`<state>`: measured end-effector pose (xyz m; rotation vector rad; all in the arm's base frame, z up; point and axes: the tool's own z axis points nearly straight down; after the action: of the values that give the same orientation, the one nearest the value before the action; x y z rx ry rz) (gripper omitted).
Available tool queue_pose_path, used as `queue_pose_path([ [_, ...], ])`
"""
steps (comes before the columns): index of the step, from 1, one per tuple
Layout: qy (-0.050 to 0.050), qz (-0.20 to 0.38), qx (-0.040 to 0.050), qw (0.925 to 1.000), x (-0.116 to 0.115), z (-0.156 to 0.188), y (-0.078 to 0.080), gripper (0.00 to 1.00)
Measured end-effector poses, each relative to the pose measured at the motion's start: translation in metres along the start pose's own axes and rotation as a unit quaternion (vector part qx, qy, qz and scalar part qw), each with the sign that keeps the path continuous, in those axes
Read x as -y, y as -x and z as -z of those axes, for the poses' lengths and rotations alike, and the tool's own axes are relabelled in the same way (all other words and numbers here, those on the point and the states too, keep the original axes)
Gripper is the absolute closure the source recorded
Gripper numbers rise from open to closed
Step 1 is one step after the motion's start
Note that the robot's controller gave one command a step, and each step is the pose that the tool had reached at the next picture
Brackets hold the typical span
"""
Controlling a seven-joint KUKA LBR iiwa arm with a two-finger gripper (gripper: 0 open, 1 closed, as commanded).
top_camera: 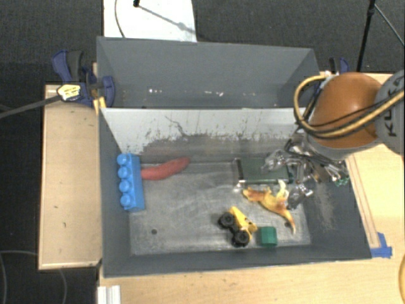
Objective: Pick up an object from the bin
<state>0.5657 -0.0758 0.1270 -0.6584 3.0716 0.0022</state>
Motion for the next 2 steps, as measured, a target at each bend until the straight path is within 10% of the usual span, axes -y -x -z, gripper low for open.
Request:
queue_pose_path([
  [1, -0.002, 0.127, 0.0021, 0.9919, 0.009, -0.039, -0.006, 0.0],
  [2, -0.005, 0.24, 0.0078, 0.9708, -0.002, -0.053, -0.047, 1.0],
])
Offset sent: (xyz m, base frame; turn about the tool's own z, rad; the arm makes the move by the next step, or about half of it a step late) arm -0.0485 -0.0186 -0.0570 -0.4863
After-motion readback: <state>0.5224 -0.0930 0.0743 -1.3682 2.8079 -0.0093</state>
